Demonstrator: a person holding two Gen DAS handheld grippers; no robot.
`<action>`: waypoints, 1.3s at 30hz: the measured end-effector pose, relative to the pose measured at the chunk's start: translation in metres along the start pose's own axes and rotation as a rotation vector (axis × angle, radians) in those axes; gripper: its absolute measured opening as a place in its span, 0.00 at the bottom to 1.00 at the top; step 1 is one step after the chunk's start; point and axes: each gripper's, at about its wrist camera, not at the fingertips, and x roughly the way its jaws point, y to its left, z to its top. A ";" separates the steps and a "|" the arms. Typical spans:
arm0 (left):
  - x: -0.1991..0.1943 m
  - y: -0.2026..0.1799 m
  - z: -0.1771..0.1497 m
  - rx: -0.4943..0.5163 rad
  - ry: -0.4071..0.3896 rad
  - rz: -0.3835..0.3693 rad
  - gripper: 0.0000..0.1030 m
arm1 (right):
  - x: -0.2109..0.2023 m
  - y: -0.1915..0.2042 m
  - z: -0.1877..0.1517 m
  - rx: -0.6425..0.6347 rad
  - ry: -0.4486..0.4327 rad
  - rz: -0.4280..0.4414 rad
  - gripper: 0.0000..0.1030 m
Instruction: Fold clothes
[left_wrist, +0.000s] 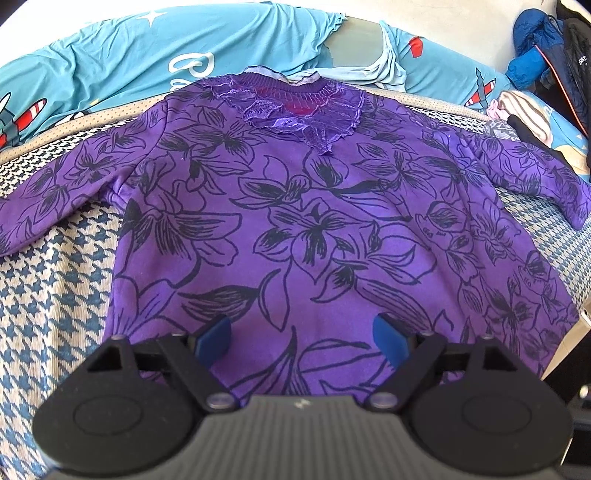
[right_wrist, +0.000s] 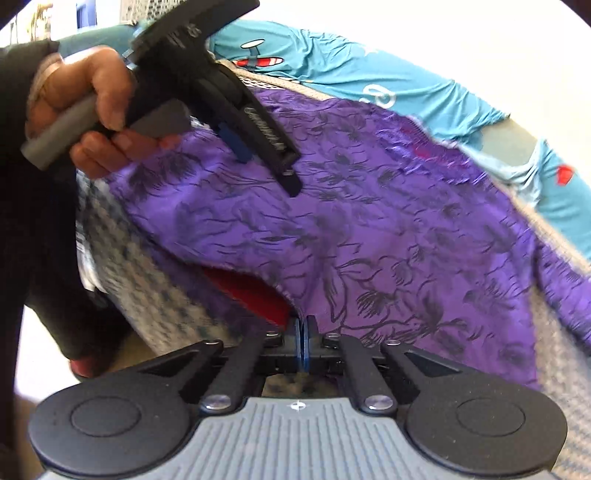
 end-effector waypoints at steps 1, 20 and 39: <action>0.001 0.000 0.000 0.000 0.003 0.001 0.81 | 0.001 0.004 0.000 -0.003 0.003 0.011 0.04; -0.003 0.005 0.002 -0.019 -0.032 0.059 0.90 | -0.008 -0.015 0.014 0.049 -0.054 0.090 0.12; -0.024 0.070 -0.003 -0.265 -0.041 0.156 0.93 | 0.018 0.036 0.049 -0.098 -0.088 0.238 0.18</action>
